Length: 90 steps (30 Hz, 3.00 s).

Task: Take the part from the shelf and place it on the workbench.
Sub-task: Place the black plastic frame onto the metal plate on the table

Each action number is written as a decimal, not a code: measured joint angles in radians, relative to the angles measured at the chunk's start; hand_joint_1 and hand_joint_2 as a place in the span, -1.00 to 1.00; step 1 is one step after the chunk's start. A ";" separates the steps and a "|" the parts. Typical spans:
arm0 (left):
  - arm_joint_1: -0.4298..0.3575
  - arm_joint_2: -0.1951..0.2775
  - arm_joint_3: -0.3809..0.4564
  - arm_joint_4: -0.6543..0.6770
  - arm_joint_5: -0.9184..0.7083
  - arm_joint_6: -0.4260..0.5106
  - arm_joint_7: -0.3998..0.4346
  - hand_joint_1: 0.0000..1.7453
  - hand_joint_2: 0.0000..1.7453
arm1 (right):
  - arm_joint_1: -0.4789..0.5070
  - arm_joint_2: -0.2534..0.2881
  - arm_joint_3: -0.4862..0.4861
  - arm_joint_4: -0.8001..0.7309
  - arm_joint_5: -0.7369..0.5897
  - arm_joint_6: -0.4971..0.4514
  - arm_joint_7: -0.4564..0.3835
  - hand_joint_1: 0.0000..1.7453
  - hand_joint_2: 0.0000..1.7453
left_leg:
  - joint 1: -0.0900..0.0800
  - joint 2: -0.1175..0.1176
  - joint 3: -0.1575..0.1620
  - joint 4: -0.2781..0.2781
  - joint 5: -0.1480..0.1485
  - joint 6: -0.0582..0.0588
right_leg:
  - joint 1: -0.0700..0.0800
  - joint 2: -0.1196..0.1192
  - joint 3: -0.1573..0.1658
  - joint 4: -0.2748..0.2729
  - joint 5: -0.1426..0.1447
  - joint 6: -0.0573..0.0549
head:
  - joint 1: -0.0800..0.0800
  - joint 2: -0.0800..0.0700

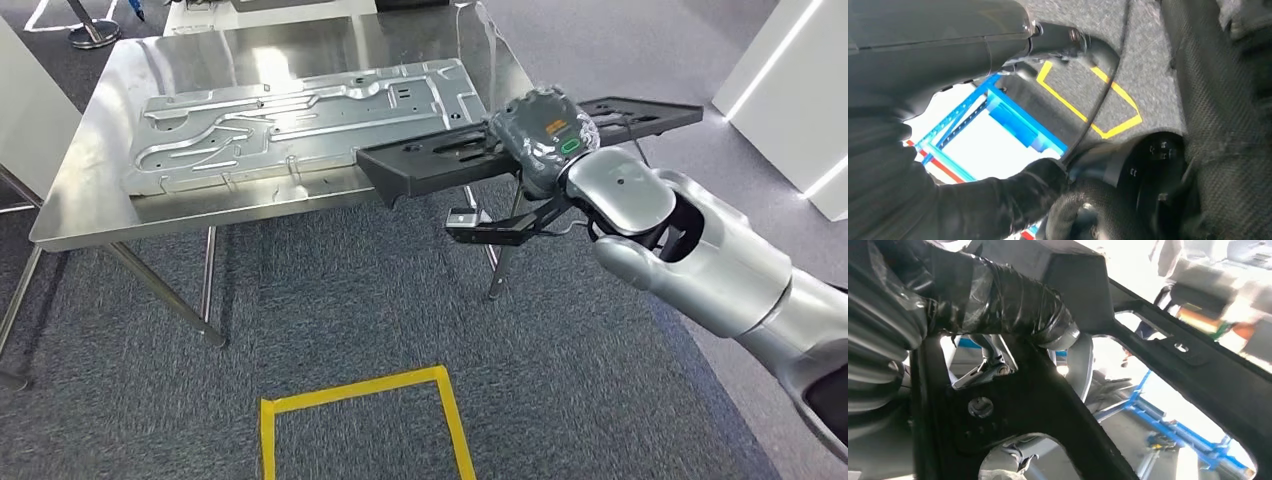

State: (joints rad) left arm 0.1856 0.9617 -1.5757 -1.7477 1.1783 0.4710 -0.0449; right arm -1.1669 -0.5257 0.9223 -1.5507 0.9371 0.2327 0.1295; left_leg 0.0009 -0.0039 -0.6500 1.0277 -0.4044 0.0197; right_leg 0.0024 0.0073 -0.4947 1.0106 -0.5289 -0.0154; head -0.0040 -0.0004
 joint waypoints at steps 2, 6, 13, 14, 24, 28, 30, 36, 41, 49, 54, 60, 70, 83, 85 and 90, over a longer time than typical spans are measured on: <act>-0.001 0.000 0.000 0.004 0.000 -0.002 0.000 -1.00 1.00 | 0.000 0.010 0.002 0.000 0.000 -0.001 0.001 1.00 1.00 | 0.001 -0.001 0.018 -0.014 0.000 0.010 | 0.000 0.000 -0.003 0.015 0.006 0.010 | 0.000 0.000; -0.002 -0.003 0.001 0.010 -0.002 -0.003 0.001 -1.00 1.00 | -0.003 0.017 0.003 0.001 0.001 -0.002 0.005 1.00 1.00 | 0.008 -0.004 0.060 -0.033 -0.020 0.027 | -0.006 -0.002 -0.126 0.216 -0.025 0.026 | 0.001 0.000; -0.009 -0.012 0.001 0.027 -0.022 -0.025 0.012 -1.00 1.00 | 0.001 0.055 0.030 -0.003 0.014 0.000 0.009 1.00 1.00 | 0.007 -0.007 0.146 -0.032 -0.094 0.013 | -0.005 -0.006 -0.178 0.060 0.094 0.019 | 0.001 0.000; -0.011 -0.013 0.001 0.030 -0.025 -0.030 0.014 -1.00 1.00 | -0.001 0.063 0.035 -0.004 0.016 0.002 0.011 1.00 1.00 | 0.006 -0.007 0.150 -0.034 -0.101 0.008 | -0.001 -0.006 -0.170 0.025 0.128 0.013 | 0.001 0.000; -0.021 -0.023 0.002 0.068 -0.031 -0.051 0.018 -1.00 1.00 | -0.004 0.103 0.059 0.005 0.015 0.005 0.010 1.00 1.00 | 0.013 -0.002 -0.028 0.237 -0.185 -0.035 | -0.004 -0.005 -0.085 -0.015 0.091 -0.029 | -0.001 0.000; -0.021 -0.026 0.001 0.075 -0.030 -0.052 0.018 -1.00 1.00 | -0.002 0.104 0.063 0.009 0.015 0.005 0.009 1.00 1.00 | 0.011 0.000 0.015 0.035 -0.044 -0.030 | -0.003 -0.004 -0.043 -0.009 0.053 -0.017 | 0.000 0.000; -0.021 -0.027 0.001 0.078 -0.030 -0.054 0.018 -1.00 1.00 | -0.004 0.105 0.063 0.010 0.014 0.006 0.009 1.00 1.00 | 0.006 0.000 0.034 -0.020 -0.020 -0.017 | -0.001 -0.002 -0.033 -0.005 0.040 -0.005 | 0.000 0.000; -0.024 -0.031 0.001 0.086 -0.030 -0.067 0.018 -1.00 1.00 | -0.010 0.107 0.064 0.013 0.012 0.005 0.008 1.00 1.00 | 0.009 -0.002 0.078 -0.028 -0.036 0.019 | -0.004 -0.005 -0.095 0.149 -0.020 0.025 | 0.001 0.000; -0.028 -0.036 0.001 0.095 -0.030 -0.074 0.016 -1.00 1.00 | -0.007 0.108 0.069 0.014 0.010 0.007 0.007 1.00 1.00 | 0.007 -0.006 0.118 -0.026 -0.074 0.020 | -0.004 -0.005 -0.202 0.218 -0.007 0.022 | 0.001 0.000; -0.036 -0.040 0.002 0.113 -0.037 -0.098 0.016 -1.00 1.00 | -0.017 0.116 0.072 0.015 0.009 0.013 0.005 1.00 1.00 | 0.007 -0.003 0.166 -0.015 -0.106 -0.018 | 0.010 -0.006 -0.105 -0.020 0.113 -0.031 | 0.000 0.000; -0.040 -0.039 0.002 0.131 -0.040 -0.108 0.016 -1.00 1.00 | -0.020 0.128 0.078 0.015 0.009 0.019 0.006 1.00 1.00 | 0.018 -0.002 0.006 0.227 -0.197 -0.048 | 0.002 -0.005 -0.054 -0.030 0.078 -0.040 | 0.000 0.000; -0.039 -0.043 0.001 0.146 -0.039 -0.109 0.016 -1.00 1.00 | -0.019 0.132 0.083 0.018 0.009 0.021 0.006 1.00 1.00 | 0.026 0.001 0.020 0.000 -0.015 -0.045 | -0.007 -0.005 0.004 -0.013 0.009 -0.009 | 0.000 0.000; -0.039 -0.044 0.001 0.151 -0.034 -0.108 0.015 -1.00 1.00 | -0.012 0.126 0.084 0.025 0.009 0.021 0.007 1.00 1.00 | 0.022 -0.003 0.096 -0.019 -0.067 0.009 | -0.009 -0.007 -0.206 0.293 -0.087 0.027 | 0.001 0.000; -0.047 -0.047 0.002 0.158 -0.040 -0.115 0.016 -1.00 1.00 | -0.012 0.124 0.090 0.034 0.010 0.021 0.009 1.00 1.00 | 0.018 -0.002 0.089 0.155 -0.168 -0.040 | 0.002 -0.002 -0.105 -0.003 0.103 -0.040 | 0.002 0.000; -0.047 -0.047 0.002 0.162 -0.049 -0.123 0.020 -1.00 1.00 | -0.002 0.130 0.093 0.037 0.011 0.019 0.008 1.00 1.00 | 0.019 -0.002 0.007 0.240 -0.215 -0.045 | 0.002 -0.001 -0.086 -0.004 0.086 -0.041 | 0.002 0.000; -0.049 -0.048 0.001 0.175 -0.070 -0.141 0.033 -1.00 1.00 | 0.031 0.151 0.097 0.051 0.016 0.011 0.008 1.00 1.00 | 0.016 -0.002 -0.015 0.044 -0.040 -0.032 | 0.006 0.003 -0.017 0.005 0.025 -0.029 | 0.002 0.000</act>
State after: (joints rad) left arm 0.1366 0.9138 -1.5746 -1.5724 1.1082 0.3296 -0.0114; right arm -1.1356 -0.3745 1.0195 -1.5001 0.9531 0.2441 0.1379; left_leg 0.0172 -0.0064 -0.6650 1.0717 -0.4446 -0.0127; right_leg 0.0079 0.0102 -0.5115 1.0156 -0.5040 -0.0442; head -0.0024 -0.0004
